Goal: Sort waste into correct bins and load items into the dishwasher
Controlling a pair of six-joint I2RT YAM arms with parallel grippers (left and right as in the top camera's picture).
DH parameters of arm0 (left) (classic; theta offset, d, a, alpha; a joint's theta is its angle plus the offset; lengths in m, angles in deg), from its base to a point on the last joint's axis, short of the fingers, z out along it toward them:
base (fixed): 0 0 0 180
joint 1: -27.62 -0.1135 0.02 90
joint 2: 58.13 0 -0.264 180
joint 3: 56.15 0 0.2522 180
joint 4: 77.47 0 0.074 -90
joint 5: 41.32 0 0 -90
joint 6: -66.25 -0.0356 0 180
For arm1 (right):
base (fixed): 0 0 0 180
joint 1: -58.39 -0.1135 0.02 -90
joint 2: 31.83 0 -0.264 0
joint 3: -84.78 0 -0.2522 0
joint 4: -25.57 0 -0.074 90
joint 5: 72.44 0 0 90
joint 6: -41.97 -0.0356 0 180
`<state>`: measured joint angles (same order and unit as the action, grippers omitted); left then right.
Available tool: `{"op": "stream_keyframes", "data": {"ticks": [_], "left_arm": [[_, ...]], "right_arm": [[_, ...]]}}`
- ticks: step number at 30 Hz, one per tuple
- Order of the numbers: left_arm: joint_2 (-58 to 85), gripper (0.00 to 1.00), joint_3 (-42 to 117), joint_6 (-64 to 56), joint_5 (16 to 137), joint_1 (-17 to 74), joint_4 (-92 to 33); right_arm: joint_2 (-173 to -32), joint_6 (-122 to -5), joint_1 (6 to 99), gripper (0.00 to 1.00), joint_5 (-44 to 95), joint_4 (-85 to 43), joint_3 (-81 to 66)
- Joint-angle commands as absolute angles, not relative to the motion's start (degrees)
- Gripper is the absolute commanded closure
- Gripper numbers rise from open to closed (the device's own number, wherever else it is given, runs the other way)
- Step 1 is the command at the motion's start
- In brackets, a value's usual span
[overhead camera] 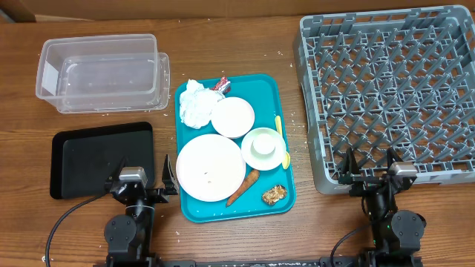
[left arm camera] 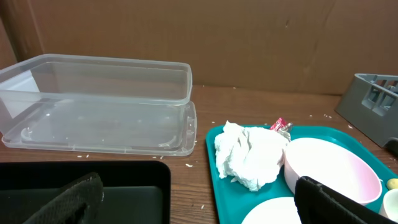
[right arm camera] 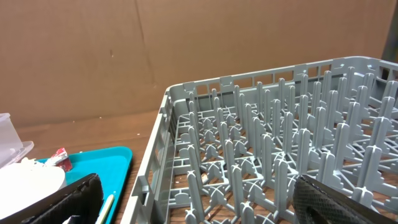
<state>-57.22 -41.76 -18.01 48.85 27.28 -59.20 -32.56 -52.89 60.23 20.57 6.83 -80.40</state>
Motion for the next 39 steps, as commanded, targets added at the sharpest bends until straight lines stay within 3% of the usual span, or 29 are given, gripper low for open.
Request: {"op": "stream_keyframes", "data": {"ticks": [1, 11, 16, 23, 30, 39], "left_arm": [[-57.9, 0.00, -42.1, -19.1, 48.3, 27.7, -59.3], [-57.9, 0.00, -42.1, -18.1, 49.0, 27.7, -59.6], [-57.9, 0.00, -42.1, 0.6, 65.1, 27.7, -61.1], [-57.9, 0.00, -42.1, 10.6, 70.2, 27.7, -63.3], [-57.8, 0.00, -39.1, 10.8, 79.8, 27.7, -73.7], [-48.2, 0.00, -17.9, -1.4, 79.7, 27.7, -53.3]], "right_arm": [[-32.0, -52.7, 60.3, 0.00, 20.7, 7.2, -81.0], [-32.0, -52.7, 60.3, 0.00, 20.7, 7.2, -81.0], [-32.0, -52.7, 60.3, 0.00, 20.7, 7.2, -81.0], [-32.0, -52.7, 60.3, 0.00, 20.7, 7.2, -81.0], [-32.0, -52.7, 60.3, 0.00, 20.7, 7.2, -81.0], [-32.0, -52.7, 60.3, 0.00, 20.7, 7.2, -81.0]]}}
